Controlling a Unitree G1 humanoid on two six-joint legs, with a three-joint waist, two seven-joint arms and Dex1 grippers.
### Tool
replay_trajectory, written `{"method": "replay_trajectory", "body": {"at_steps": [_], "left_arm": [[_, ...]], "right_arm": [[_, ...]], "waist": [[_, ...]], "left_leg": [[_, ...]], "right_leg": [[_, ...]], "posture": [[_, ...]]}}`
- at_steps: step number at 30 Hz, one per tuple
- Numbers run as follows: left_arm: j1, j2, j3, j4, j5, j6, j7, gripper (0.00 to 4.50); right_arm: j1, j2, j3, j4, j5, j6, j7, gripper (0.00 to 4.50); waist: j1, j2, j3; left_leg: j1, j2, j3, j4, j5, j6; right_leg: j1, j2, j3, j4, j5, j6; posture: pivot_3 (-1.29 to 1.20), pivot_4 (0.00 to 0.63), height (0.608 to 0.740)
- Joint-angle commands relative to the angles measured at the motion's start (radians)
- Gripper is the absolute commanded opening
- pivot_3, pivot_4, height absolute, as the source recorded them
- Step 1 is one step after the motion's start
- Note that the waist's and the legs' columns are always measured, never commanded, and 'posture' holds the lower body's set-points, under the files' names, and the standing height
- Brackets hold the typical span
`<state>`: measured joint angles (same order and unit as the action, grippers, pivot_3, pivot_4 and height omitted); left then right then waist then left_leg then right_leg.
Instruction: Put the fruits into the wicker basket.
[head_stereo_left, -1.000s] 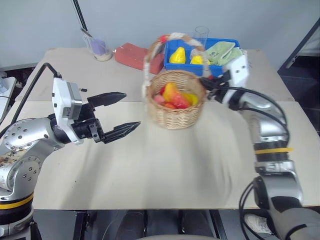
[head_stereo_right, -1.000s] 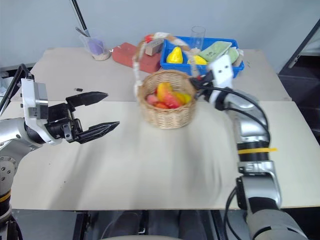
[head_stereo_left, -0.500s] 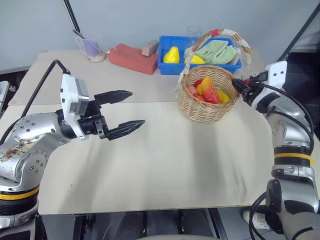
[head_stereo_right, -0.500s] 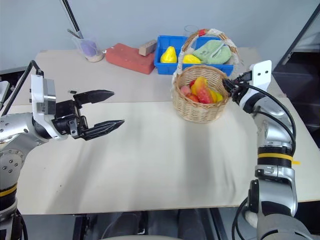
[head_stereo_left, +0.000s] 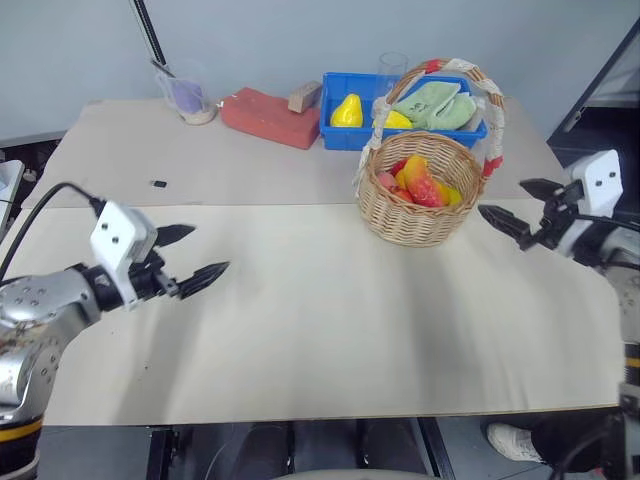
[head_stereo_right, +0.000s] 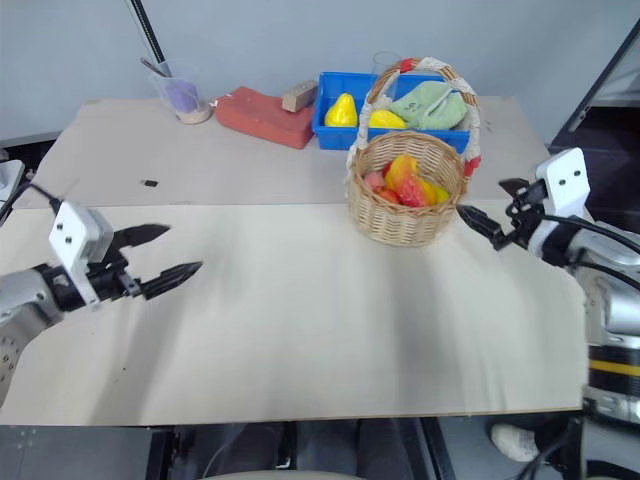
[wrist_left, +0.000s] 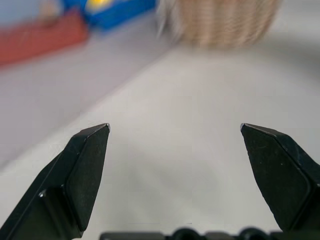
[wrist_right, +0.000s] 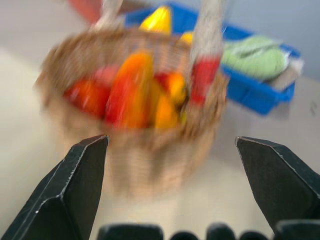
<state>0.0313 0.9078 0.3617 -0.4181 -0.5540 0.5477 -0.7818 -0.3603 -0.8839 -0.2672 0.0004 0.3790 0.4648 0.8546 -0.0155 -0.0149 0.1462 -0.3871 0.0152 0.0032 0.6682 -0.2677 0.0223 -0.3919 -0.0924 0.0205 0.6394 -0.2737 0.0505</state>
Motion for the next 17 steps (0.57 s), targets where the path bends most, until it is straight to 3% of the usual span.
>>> {"method": "replay_trajectory", "body": {"at_steps": [1, 8, 17], "left_arm": [[0.067, 0.046, 0.096, 0.011, 0.071, -0.056, -0.035, 4.50], [0.119, 0.069, 0.175, 0.032, 0.081, -0.053, -0.093, 4.50], [0.102, 0.061, 0.165, 0.029, 0.066, -0.038, -0.109, 4.50]], "right_arm": [[0.040, -0.076, 0.016, -0.097, 0.035, 0.015, 0.125, 4.49], [0.052, -0.141, 0.048, -0.104, 0.042, 0.045, 0.216, 4.49], [0.038, -0.143, 0.057, -0.097, 0.034, 0.052, 0.223, 4.49]], "waist": [[0.001, 0.000, 0.000], [0.011, 0.000, 0.000], [0.012, 0.000, 0.000]], "left_leg": [[0.000, 0.000, 0.000, 0.000, 0.000, 0.000], [0.003, 0.000, 0.000, 0.000, 0.000, 0.000], [0.002, 0.001, 0.000, 0.000, 0.000, 0.000]], "right_leg": [[0.000, 0.000, 0.000, 0.000, 0.000, 0.000], [0.003, -0.002, 0.000, 0.000, 0.000, -0.001], [0.002, -0.002, -0.001, 0.000, 0.000, -0.001]], "posture": [[0.00, 0.150, 0.740], [0.00, 0.150, 0.740], [0.00, 0.150, 0.740]]}}
